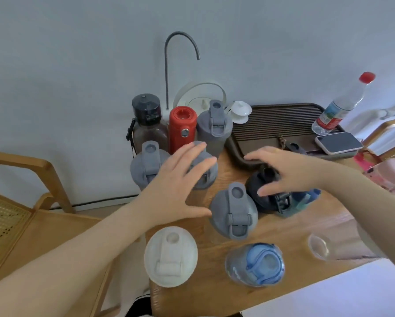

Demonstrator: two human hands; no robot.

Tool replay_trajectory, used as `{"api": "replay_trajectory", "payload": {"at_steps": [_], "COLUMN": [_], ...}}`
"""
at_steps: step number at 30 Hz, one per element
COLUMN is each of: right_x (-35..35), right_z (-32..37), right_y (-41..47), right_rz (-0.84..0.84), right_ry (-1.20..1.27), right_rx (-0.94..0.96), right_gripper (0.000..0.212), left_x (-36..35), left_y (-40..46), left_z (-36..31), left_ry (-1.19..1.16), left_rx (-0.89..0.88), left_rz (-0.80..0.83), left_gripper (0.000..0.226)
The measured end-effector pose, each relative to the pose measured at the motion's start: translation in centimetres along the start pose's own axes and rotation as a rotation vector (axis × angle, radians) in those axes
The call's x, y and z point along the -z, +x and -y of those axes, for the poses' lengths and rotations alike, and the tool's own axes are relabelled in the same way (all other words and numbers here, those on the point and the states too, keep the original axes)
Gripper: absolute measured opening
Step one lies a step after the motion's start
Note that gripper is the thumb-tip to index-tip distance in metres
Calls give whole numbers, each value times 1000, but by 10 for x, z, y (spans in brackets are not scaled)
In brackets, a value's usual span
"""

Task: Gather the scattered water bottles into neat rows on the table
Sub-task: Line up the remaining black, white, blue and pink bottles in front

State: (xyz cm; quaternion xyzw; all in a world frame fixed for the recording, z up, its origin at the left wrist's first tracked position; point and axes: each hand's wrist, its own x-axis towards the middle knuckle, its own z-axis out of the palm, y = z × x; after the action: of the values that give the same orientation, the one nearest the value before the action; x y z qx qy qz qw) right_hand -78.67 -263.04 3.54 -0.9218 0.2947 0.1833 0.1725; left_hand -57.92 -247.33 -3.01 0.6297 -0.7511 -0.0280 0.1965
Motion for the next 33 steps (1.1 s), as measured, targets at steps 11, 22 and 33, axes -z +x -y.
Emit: {"api": "replay_trajectory", "payload": {"at_steps": [11, 22, 33], "right_x": [-57, -38, -32], "right_z": [-30, -41, -52], "right_y": [-4, 37, 13], "right_rz": [-147, -310, -114], "right_ry": [-202, -34, -175], "right_rx": [86, -5, 67], "right_gripper": [96, 77, 80], "left_x": [-22, -41, -43], "left_y": [28, 42, 72], "left_z": [-96, -111, -103], "left_ry": [147, 315, 304], "left_rx": [176, 225, 356], "left_rz": [457, 403, 382], "left_gripper": [91, 90, 86]}}
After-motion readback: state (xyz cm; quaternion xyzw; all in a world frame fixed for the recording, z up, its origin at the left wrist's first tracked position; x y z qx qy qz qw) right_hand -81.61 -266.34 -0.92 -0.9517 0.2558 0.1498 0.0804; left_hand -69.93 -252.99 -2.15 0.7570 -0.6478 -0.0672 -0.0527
